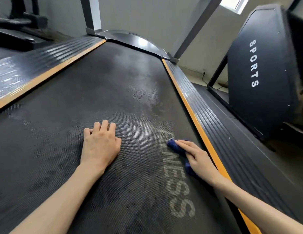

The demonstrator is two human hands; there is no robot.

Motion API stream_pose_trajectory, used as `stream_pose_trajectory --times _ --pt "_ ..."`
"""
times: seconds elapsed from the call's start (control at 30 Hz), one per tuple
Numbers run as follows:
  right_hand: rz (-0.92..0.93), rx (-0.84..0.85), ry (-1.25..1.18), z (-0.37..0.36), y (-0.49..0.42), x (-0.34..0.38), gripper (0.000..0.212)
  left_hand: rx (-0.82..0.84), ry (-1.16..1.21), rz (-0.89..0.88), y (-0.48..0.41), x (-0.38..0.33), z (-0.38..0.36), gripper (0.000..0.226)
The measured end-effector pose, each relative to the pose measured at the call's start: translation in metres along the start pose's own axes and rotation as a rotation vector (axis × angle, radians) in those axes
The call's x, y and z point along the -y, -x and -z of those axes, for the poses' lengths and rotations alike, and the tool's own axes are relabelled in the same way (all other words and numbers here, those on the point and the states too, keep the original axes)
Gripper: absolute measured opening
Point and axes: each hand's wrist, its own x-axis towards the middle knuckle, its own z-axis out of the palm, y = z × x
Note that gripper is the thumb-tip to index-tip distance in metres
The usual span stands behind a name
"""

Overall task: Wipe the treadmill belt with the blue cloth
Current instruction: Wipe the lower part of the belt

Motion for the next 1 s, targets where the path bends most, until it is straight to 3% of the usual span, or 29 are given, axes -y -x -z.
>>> stream_pose_trajectory --times 0.1,0.2,0.27,0.47,0.63,0.73,0.87,0.93,1.0 --pt "-0.037 -0.031 0.066 0.0 -0.036 -0.014 0.047 0.021 -0.002 -0.003 0.001 0.0 0.002 0.034" --pt "-0.304 -0.182 0.03 -0.009 -0.083 -0.025 0.05 0.054 0.012 -0.012 0.0 0.002 0.002 0.038" --pt "-0.374 -0.22 0.054 -0.016 -0.084 -0.019 0.051 0.078 0.023 -0.023 -0.001 0.005 0.002 0.04" --pt "-0.08 -0.072 0.132 -0.005 0.028 0.019 0.048 0.176 0.15 0.098 -0.002 0.01 0.006 0.028" --pt "0.023 0.001 0.08 -0.001 0.088 0.036 0.053 0.28 0.295 0.18 -0.006 -0.011 0.017 0.03" --pt "0.01 -0.012 0.088 0.002 0.041 0.015 0.051 0.282 0.356 0.136 0.001 -0.02 0.02 0.028" --pt "-0.353 -0.185 0.048 -0.011 -0.03 0.004 0.053 0.273 0.379 0.09 0.017 -0.021 0.019 0.032" --pt "-0.286 -0.155 0.069 -0.018 -0.019 0.019 0.053 0.284 0.419 0.1 0.02 -0.019 0.022 0.035" --pt "-0.08 -0.076 0.059 -0.019 0.026 0.035 0.052 0.321 0.397 0.071 0.022 -0.017 0.025 0.038"
